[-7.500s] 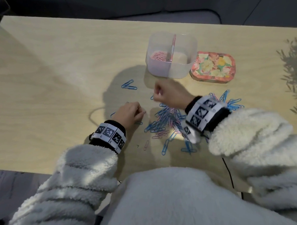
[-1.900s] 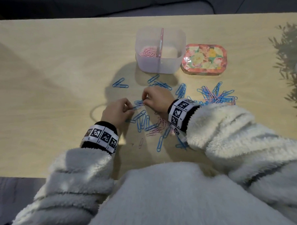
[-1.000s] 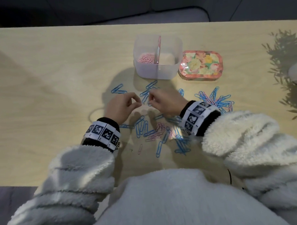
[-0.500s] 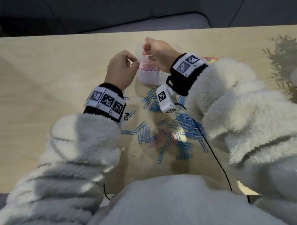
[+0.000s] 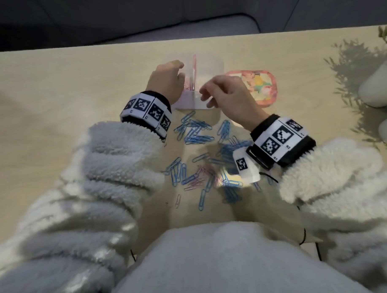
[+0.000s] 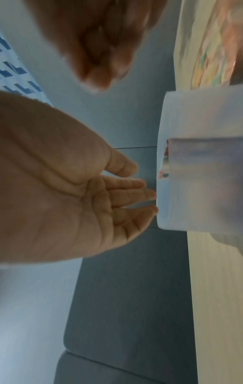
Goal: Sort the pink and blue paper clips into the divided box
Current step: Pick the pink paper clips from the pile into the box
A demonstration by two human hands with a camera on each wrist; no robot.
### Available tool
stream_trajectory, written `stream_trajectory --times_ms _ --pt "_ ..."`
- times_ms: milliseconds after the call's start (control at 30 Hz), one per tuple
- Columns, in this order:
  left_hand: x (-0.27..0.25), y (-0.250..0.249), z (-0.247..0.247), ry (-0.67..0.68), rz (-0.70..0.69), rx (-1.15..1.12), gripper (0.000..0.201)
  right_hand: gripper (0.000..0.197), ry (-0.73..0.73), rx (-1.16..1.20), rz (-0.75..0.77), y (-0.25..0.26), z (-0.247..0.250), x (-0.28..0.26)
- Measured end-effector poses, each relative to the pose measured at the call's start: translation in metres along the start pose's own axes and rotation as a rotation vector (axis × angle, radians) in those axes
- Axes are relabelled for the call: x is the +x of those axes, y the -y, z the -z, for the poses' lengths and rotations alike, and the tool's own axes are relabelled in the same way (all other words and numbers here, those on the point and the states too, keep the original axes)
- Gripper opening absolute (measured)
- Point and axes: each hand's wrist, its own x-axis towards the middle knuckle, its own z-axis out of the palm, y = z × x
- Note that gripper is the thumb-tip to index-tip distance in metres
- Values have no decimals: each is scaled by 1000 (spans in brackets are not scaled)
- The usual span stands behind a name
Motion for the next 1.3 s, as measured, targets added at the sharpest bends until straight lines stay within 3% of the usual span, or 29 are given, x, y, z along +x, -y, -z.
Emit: stream_trajectory --times_ms 67,133,267,367,467,700,900,1067,1167,1300 --pt "-27 3 5 -27 -56 -82 30 19 129 -172 21 -16 3 -19" --pt "-61 10 3 36 -64 -130 23 14 259 -346 19 -33 1 -37" --pt "-131 29 -17 355 12 -11 16 18 422 -579 18 -58 -17 -66" --pt "-173 36 -35 508 107 79 29 26 497 -670 131 -68 -35 -80" --pt "-203 38 -53 486 162 96 33 29 541 -797 231 -73 -45 -86" --pt "-221 30 -74 267 182 -90 11 16 479 -926 388 -78 -45 -91" --pt "-216 34 -78 263 212 -115 9 18 438 -891 316 -85 -40 -92" --pt "-214 33 -78 295 163 -62 7 11 214 -456 91 -84 -28 -91" --pt "-210 35 -72 232 215 -258 6 17 177 -270 -43 -79 -22 -86" --pt "-188 40 -65 306 355 -565 15 21 262 80 -350 -67 -26 -82"
